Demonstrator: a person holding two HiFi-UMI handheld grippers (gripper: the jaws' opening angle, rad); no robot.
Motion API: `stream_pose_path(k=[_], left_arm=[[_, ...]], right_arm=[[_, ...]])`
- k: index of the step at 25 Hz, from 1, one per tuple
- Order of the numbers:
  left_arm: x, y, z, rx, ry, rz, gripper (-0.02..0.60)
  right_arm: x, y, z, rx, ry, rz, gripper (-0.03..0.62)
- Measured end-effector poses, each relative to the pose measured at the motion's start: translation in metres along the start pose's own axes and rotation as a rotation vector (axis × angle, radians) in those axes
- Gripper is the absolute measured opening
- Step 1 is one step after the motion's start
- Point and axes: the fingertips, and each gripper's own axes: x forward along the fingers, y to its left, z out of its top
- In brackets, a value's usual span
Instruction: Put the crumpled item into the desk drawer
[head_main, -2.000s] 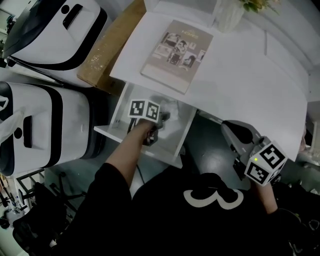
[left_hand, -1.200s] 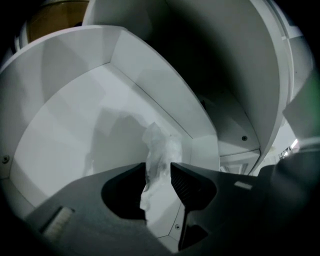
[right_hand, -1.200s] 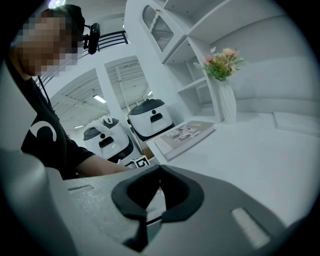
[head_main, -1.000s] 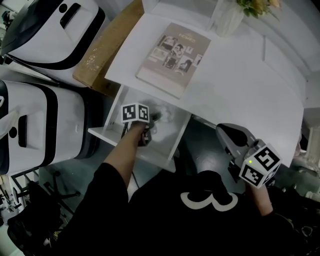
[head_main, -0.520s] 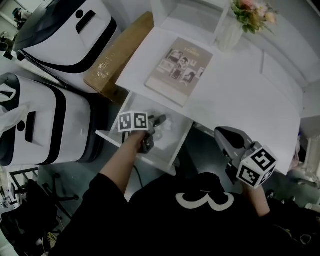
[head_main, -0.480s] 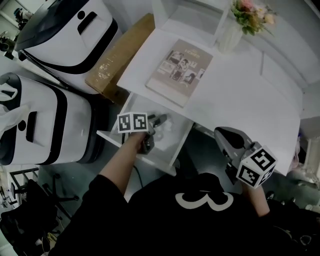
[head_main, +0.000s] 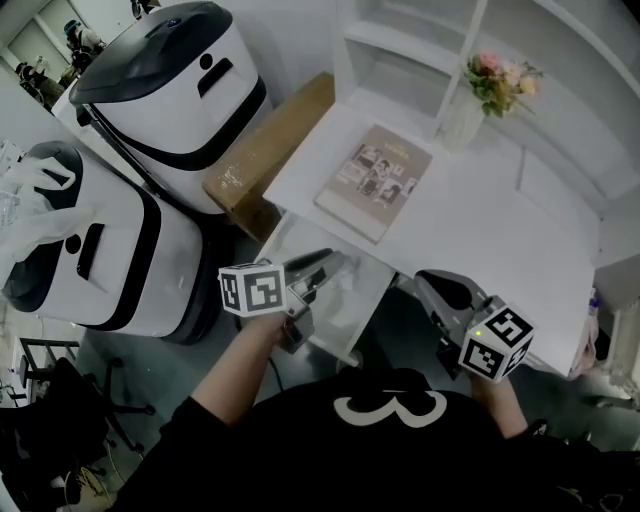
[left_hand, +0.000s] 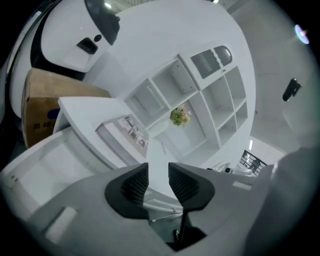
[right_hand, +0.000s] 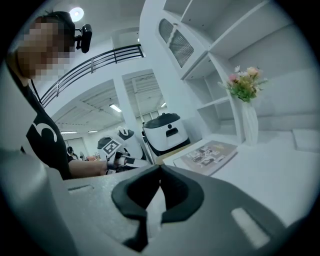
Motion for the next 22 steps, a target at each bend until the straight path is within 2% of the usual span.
stream_pose_path(k=[5, 9, 12, 16, 22], left_arm=[[-0.029, -0.059, 0.021, 0.199, -0.059, -0.029, 0.061], [-0.043, -0.092, 0.023, 0.317, -0.076, -0.045, 0.035], [-0.049, -0.106, 0.021, 0.423, -0.073, -0.015, 0.014], [-0.048, -0.11, 0.013, 0.583, -0.028, 0.051, 0.009], [-0.046, -0.103, 0.008, 0.581, -0.025, 0.084, 0.009]], right_arm=[[0.009, 0.018, 0.012, -0.021, -0.018, 0.046, 0.002], [0.017, 0.031, 0.017, -0.023, -0.028, 0.087, 0.002], [0.02, 0.038, 0.02, -0.027, -0.04, 0.097, 0.002], [0.021, 0.041, 0.021, -0.009, -0.054, 0.101, 0.002], [0.022, 0.043, 0.018, -0.022, -0.044, 0.098, 0.002]])
